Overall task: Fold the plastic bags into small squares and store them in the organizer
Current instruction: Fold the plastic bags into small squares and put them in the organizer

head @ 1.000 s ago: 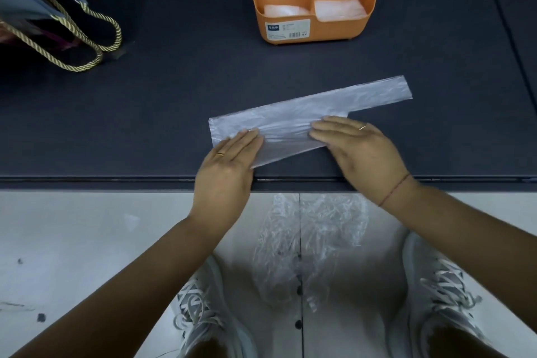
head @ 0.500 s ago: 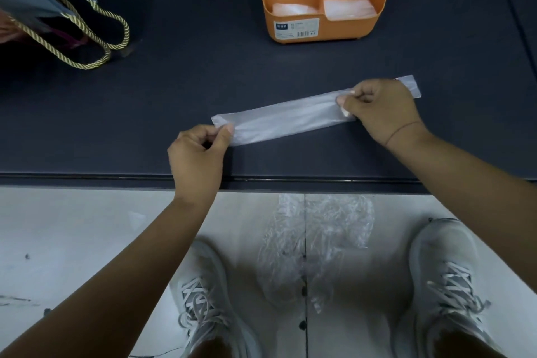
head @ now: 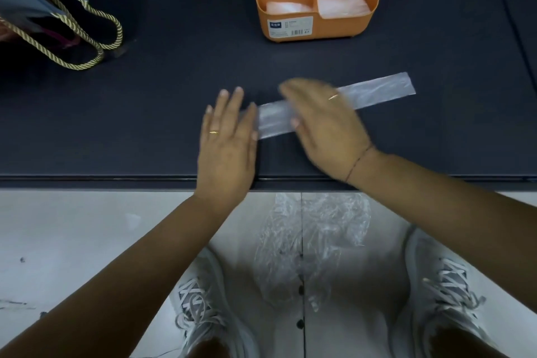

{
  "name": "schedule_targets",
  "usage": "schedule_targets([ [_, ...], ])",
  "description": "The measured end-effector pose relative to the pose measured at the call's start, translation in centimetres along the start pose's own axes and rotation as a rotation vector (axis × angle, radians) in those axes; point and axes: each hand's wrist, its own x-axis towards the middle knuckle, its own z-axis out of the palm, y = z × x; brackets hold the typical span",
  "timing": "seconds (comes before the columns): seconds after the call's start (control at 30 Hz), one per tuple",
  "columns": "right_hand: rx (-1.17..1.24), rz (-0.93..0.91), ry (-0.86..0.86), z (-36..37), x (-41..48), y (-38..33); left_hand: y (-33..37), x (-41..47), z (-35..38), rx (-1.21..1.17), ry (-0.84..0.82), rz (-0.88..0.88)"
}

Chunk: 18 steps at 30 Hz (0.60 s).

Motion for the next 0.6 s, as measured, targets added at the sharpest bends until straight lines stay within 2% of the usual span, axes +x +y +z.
schedule_targets([
  [0.07, -0.046, -0.099, -0.263, 1.5, -0.8, -1.0, 0.4, -0.3, 0.8, 0.025, -0.176, -0.019],
  [0.17, -0.184, -0.061, -0.470, 1.7, -1.3, -0.2, 0.0, -0.5, 1.2, 0.126, -0.293, -0.055],
  [0.43, -0.259, 0.238, -0.446, -2.0, -3.3, 5.5, 0.1, -0.3, 0.7, 0.195, -0.337, -0.053],
  [0.6, -0.197, 0.398, -0.318, -3.9, -4.7, 9.3, -0.3, -0.3, 0.8, 0.201, -0.336, -0.031],
])
